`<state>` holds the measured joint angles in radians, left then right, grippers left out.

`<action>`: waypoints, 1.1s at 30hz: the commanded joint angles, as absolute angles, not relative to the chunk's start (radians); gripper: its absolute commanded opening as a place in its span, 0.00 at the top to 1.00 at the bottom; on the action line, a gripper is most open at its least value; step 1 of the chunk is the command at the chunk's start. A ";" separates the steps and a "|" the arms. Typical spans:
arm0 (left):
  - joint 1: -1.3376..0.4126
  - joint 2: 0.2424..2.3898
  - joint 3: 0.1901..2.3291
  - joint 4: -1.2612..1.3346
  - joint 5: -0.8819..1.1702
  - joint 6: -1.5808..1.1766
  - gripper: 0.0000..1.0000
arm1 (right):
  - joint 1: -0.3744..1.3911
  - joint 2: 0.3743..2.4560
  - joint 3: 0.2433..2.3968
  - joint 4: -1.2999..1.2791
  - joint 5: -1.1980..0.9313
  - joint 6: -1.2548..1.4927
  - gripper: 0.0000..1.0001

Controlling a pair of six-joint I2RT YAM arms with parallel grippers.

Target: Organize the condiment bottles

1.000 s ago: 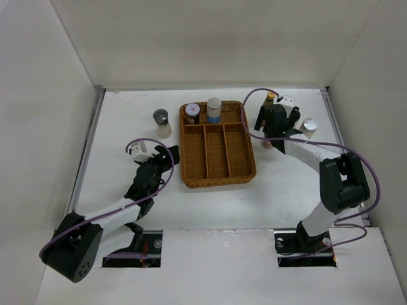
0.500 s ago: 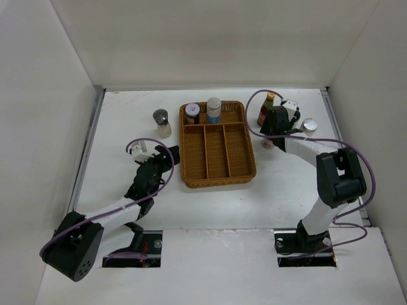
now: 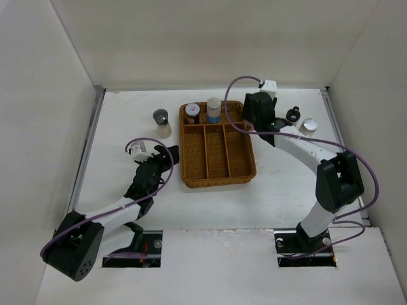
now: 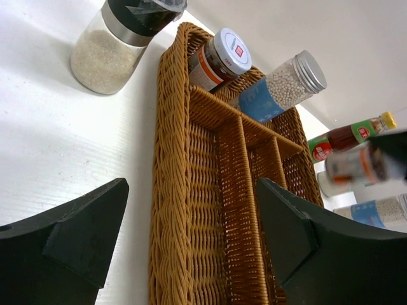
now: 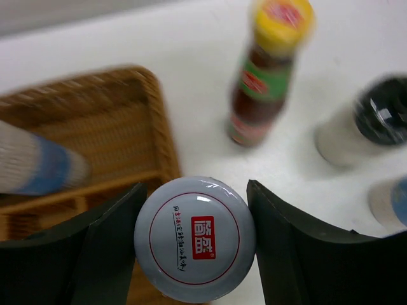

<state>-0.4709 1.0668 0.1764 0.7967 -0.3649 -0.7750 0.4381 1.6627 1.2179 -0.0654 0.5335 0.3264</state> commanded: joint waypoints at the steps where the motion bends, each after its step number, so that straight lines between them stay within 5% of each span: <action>1: -0.459 1.060 0.187 0.845 -0.353 -0.785 0.19 | 0.458 1.715 1.403 0.144 0.485 0.261 0.53; 8: -0.455 1.060 0.187 0.844 -0.354 -0.782 0.19 | 0.459 1.948 1.667 0.117 0.384 0.275 0.53; 17: -0.456 1.062 0.189 0.844 -0.354 -0.779 0.19 | 0.466 2.109 1.758 0.064 0.374 0.297 0.50; 22: -0.455 1.066 0.192 0.844 -0.350 -0.779 0.19 | 0.473 2.128 1.732 0.057 0.385 0.313 0.32; 27: -0.453 1.071 0.190 0.847 -0.350 -0.779 0.19 | 0.475 2.019 1.686 0.055 0.410 0.327 0.11; 33: -0.462 1.065 0.189 0.848 -0.351 -0.779 0.19 | 0.469 1.713 1.508 0.071 0.454 0.334 0.09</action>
<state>-0.4595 1.0698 0.1764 0.7971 -0.3584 -0.7750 0.4664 1.9244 1.5551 -0.0147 0.4076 0.3176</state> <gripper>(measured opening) 0.811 0.907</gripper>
